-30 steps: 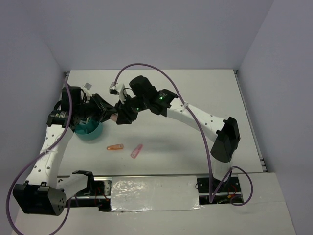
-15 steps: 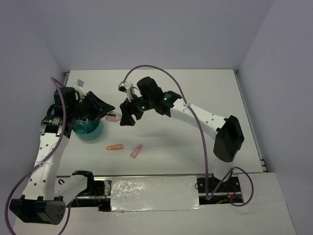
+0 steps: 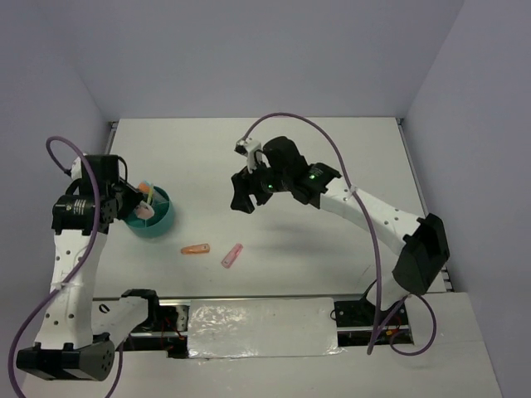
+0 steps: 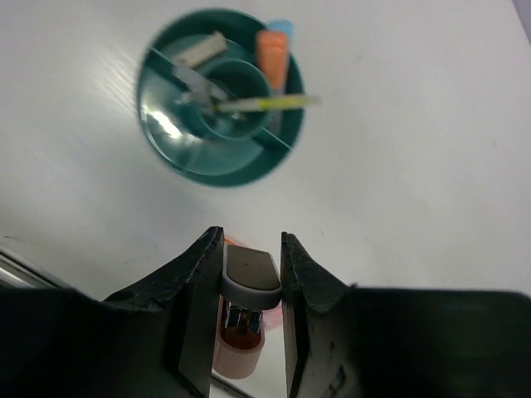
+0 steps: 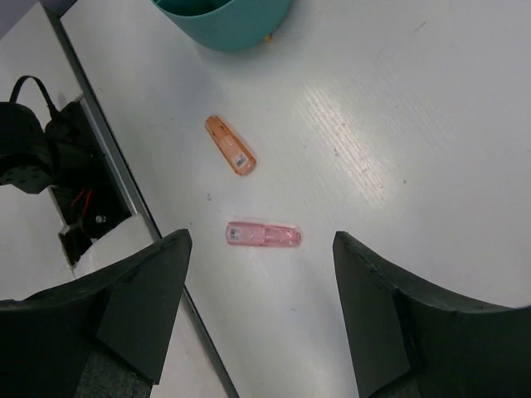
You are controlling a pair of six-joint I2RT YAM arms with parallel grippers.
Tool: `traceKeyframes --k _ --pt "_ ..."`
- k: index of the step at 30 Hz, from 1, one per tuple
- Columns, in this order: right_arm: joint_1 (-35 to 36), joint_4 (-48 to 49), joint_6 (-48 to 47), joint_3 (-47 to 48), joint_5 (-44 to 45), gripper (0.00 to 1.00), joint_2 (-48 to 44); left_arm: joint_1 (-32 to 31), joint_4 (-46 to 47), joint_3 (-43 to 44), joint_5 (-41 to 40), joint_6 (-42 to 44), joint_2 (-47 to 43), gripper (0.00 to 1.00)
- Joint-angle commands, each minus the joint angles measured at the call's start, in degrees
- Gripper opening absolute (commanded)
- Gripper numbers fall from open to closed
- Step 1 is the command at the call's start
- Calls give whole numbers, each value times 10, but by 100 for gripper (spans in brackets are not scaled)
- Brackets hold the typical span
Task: Sort the stationery into containers
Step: Place the stationery in the storage box.
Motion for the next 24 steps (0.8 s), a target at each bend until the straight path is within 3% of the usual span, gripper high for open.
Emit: traceKeyframes --k 1,5,11,24 --pt "4 3 32 -26 16 77 -53 40 -15 -12 -86 -7 7 0" --pt "13 -23 31 -27 -17 77 -69 138 43 -74 -45 15 -9 0" --pt "29 -58 7 -21 -32 77 -82 225 123 -140 26 75 -13 0" --pt "50 -75 1 -10 -83 78 -90 246 258 -232 59 24 -24 0"
